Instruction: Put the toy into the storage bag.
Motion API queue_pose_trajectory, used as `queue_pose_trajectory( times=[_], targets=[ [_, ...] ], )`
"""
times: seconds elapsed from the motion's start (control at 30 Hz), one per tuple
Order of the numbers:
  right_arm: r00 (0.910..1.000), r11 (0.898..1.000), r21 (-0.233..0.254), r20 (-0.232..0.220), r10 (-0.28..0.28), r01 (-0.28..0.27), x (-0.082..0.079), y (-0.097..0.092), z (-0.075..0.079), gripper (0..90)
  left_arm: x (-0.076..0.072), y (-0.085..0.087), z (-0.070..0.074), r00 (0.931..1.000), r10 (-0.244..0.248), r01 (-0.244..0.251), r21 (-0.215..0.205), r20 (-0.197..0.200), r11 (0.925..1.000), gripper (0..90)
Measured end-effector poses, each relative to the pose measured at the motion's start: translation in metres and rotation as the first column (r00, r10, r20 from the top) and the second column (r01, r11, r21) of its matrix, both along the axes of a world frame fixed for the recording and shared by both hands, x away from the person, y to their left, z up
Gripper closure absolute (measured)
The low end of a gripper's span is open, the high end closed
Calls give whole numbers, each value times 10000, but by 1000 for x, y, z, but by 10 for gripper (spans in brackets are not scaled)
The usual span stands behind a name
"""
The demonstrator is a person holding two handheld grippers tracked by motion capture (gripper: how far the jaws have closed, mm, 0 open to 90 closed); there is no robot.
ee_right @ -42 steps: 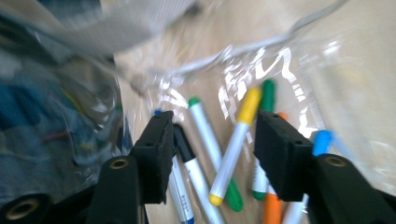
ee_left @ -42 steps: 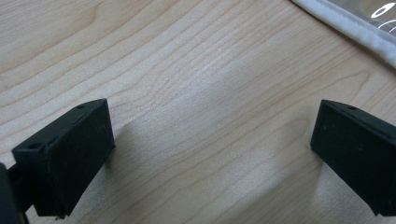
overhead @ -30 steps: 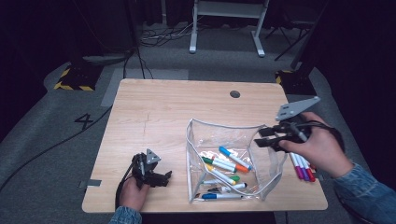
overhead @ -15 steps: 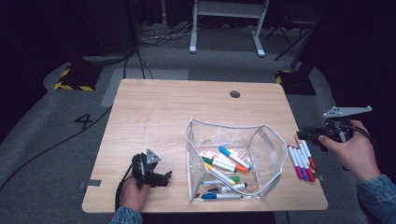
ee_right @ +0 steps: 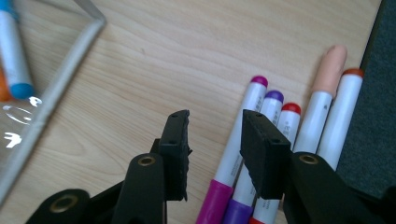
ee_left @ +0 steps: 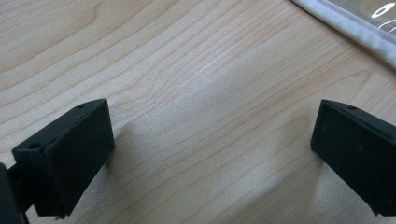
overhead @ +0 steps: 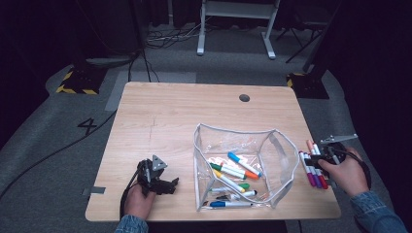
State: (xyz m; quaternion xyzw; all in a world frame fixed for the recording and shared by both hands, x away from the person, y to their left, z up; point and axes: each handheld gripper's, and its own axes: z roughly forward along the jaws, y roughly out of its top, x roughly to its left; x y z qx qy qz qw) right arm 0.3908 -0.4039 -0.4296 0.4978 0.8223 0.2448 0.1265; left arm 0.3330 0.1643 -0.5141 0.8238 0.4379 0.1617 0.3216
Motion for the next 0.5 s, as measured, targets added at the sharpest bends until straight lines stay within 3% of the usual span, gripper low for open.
queue_pose_trajectory(
  times=[0.33,0.5],
  targets=[
    [9982,9996,-150,-535,-258,251,2,-3,-34,623,0,0,0,10000,1,-1,-3,-1,10000,0],
    [9977,9995,-251,-640,-229,213,3,-2,-43,680,0,0,0,10000,6,-6,-7,2,10000,0]
  ],
)
